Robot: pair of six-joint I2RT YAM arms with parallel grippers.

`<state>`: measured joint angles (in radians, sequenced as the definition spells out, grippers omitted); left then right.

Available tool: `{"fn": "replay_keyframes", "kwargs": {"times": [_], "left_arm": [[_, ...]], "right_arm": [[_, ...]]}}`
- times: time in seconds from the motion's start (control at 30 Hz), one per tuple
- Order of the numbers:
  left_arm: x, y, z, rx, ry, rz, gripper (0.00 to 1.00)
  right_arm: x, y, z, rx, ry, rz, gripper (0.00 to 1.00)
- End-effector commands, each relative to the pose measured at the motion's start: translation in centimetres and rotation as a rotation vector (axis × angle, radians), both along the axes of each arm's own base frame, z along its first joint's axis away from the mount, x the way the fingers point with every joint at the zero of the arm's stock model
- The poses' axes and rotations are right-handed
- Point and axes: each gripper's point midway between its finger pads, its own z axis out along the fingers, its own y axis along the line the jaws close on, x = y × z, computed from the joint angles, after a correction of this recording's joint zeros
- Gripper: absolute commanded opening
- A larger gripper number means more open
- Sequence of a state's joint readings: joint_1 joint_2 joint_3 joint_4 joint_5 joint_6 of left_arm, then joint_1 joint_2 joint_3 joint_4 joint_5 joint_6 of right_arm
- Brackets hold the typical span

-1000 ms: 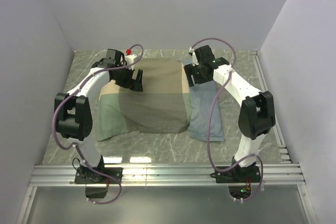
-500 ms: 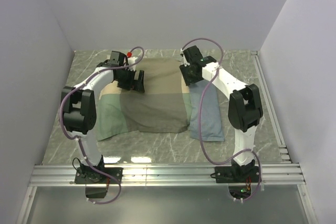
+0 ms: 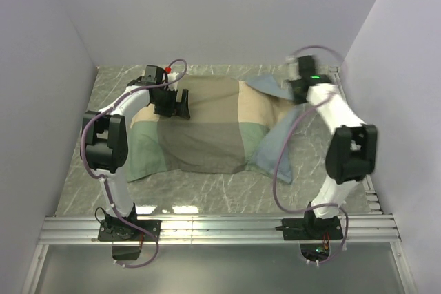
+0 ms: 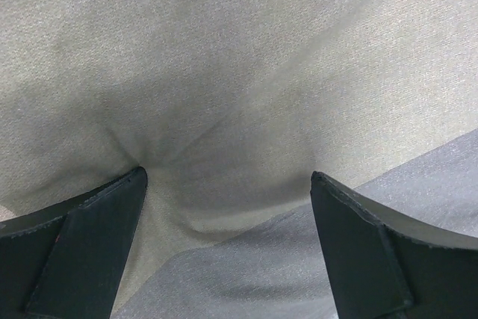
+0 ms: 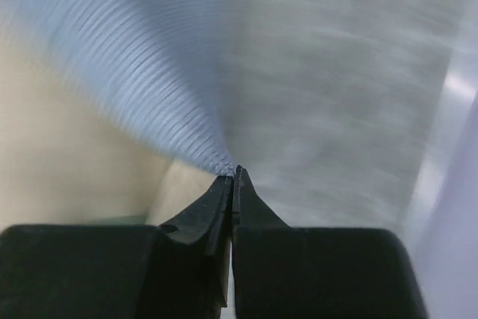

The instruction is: Put the pillow into the pillowcase

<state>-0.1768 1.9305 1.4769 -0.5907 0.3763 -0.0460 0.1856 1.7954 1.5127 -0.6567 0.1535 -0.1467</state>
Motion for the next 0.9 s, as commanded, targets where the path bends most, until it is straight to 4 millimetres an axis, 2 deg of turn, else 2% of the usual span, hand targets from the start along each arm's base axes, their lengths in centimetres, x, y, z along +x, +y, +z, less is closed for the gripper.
{"fn": "replay_keyframes", "kwargs": {"times": [0.0, 0.03, 0.07, 0.1, 0.13, 0.3, 0.37, 0.43, 0.5, 0.53, 0.57, 0.6, 0.67, 0.7, 0.77, 0.8, 0.87], "left_arm": [[0.6, 1.1, -0.5, 0.030, -0.002, 0.030, 0.99], [0.6, 1.2, -0.6, 0.030, 0.002, 0.031, 0.99], [0.6, 1.1, -0.6, 0.028, 0.004, 0.029, 0.99], [0.5, 1.0, -0.6, 0.021, 0.008, 0.027, 0.99], [0.4, 0.9, -0.7, 0.017, 0.010, 0.024, 0.99], [0.3, 0.9, -0.6, 0.018, 0.014, 0.020, 0.99], [0.3, 0.9, -0.4, 0.017, 0.010, 0.015, 0.99], [0.2, 0.8, -0.4, 0.012, 0.005, 0.010, 0.99], [0.1, 0.6, -0.6, 0.001, 0.016, 0.007, 0.99], [-0.1, 0.4, -0.6, -0.010, 0.022, 0.003, 0.99], [-0.1, 0.4, -0.7, -0.015, 0.023, 0.003, 0.99], [-0.1, 0.2, -0.6, -0.022, 0.021, 0.000, 0.99], [-0.1, 0.1, -0.6, -0.028, 0.022, -0.002, 0.99], [-0.1, 0.1, -0.6, -0.028, 0.025, -0.004, 0.99], [-0.1, 0.1, -0.6, -0.033, 0.029, -0.006, 0.99], [-0.1, 0.0, -0.5, -0.038, 0.028, -0.005, 0.99], [-0.2, -0.2, -0.4, -0.049, 0.028, -0.006, 0.99]], "right_arm": [[-2.7, -17.0, 0.9, -0.192, 0.014, -0.224, 0.14], [-4.1, -17.7, -0.5, -0.188, 0.086, -0.221, 0.30], [-4.9, -18.2, -0.9, -0.178, 0.106, -0.219, 0.59], [-5.5, -18.7, -0.8, -0.170, 0.107, -0.225, 0.94], [-5.4, -18.6, 0.4, -0.166, 0.067, -0.226, 0.96], [-3.4, -16.2, 4.8, -0.039, -0.033, -0.197, 0.98], [-3.0, -14.5, 4.9, 0.005, -0.026, -0.138, 0.96], [-2.4, -13.2, 5.4, 0.039, -0.056, -0.082, 0.87], [-1.9, -11.0, 5.0, 0.058, -0.056, -0.013, 0.79], [-1.1, -10.5, 5.0, 0.051, -0.076, 0.000, 0.78], [-0.6, -8.8, 4.6, 0.047, -0.079, 0.035, 0.78], [-0.2, -8.1, 4.4, 0.047, -0.083, 0.041, 0.78], [1.1, -6.3, 3.2, 0.054, -0.079, 0.070, 0.78], [1.9, -4.2, 2.4, 0.064, -0.066, 0.097, 0.78], [3.3, -2.9, 2.2, 0.067, -0.079, 0.107, 0.77], [3.9, -1.7, 0.8, 0.068, -0.053, 0.121, 0.77], [5.2, -0.9, 0.5, 0.051, -0.064, 0.120, 0.77]]}}
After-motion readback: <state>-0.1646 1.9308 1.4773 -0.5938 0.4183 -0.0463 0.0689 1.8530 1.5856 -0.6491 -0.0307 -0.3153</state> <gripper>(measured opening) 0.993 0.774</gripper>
